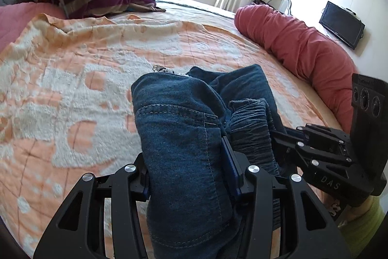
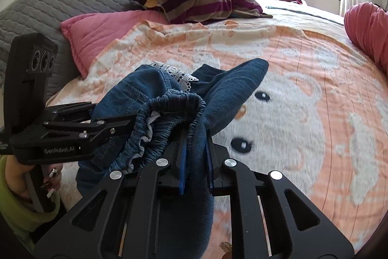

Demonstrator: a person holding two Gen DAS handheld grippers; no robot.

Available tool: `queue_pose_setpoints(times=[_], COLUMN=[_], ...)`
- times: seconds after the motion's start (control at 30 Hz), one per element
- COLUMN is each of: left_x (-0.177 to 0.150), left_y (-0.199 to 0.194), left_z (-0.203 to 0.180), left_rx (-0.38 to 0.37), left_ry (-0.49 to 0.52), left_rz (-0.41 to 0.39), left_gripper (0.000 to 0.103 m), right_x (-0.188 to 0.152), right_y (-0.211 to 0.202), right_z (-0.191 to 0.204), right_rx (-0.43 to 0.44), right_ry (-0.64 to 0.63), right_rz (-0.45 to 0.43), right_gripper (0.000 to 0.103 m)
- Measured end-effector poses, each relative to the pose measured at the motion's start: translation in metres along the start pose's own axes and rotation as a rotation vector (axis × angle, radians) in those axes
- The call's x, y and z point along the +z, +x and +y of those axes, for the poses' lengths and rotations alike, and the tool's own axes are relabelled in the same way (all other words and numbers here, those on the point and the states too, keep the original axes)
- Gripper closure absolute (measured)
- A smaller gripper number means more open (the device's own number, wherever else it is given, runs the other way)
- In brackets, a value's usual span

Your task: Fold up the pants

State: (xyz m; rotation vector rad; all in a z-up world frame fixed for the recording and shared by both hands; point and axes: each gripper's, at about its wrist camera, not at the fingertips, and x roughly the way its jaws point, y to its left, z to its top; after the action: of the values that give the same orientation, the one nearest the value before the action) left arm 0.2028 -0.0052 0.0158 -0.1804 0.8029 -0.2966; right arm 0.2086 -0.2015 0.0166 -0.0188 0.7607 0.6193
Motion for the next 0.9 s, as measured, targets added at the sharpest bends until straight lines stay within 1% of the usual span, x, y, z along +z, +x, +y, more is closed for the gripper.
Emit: queue_pose_setpoints(times=[0.17, 0.33, 0.4, 0.47, 0.53, 0.57, 0.63, 0.67, 0.8, 0.87, 0.9], left_x=[0.005, -0.003, -0.007, -0.010, -0.013, -0.014, -0.015, -0.015, -0.016, -0.017, -0.017], left_y=[0.015, 0.035, 0.039, 0.042, 0.044, 0.045, 0.046, 0.046, 0.044, 0.040, 0.037], left_z=[0.010, 0.019, 0.021, 0.021, 0.022, 0.022, 0.023, 0.023, 0.024, 0.023, 0.022], left_rx=[0.024, 0.052, 0.071, 0.082, 0.091, 0.090, 0.090, 0.091, 0.097, 0.100, 0.103], left_ry=[-0.014, -0.021, -0.017, -0.016, -0.013, -0.014, -0.019, -0.020, -0.025, -0.028, -0.025], left_rz=[0.005, 0.050, 0.062, 0.073, 0.084, 0.087, 0.093, 0.093, 0.092, 0.085, 0.078], left_gripper=[0.059, 0.059, 0.056, 0.050, 0.046, 0.045, 0.044, 0.042, 0.040, 0.032, 0.030], right_x=[0.012, 0.007, 0.001, -0.004, -0.010, -0.013, -0.018, -0.020, -0.021, -0.020, -0.019], right_y=[0.018, 0.033, 0.041, 0.046, 0.051, 0.053, 0.054, 0.055, 0.050, 0.045, 0.041], right_z=[-0.001, -0.004, -0.011, -0.019, -0.031, -0.036, -0.043, -0.043, -0.038, -0.036, -0.034], right_rx=[-0.021, -0.050, -0.088, -0.102, -0.128, -0.135, -0.137, -0.144, -0.164, -0.166, -0.168], right_ry=[-0.016, -0.021, -0.005, 0.026, 0.079, 0.098, 0.133, 0.138, 0.117, 0.109, 0.104], right_rz=[0.003, 0.030, 0.071, 0.095, 0.133, 0.147, 0.161, 0.164, 0.143, 0.124, 0.111], right_gripper=[0.095, 0.096, 0.096, 0.095, 0.088, 0.087, 0.081, 0.080, 0.077, 0.073, 0.069])
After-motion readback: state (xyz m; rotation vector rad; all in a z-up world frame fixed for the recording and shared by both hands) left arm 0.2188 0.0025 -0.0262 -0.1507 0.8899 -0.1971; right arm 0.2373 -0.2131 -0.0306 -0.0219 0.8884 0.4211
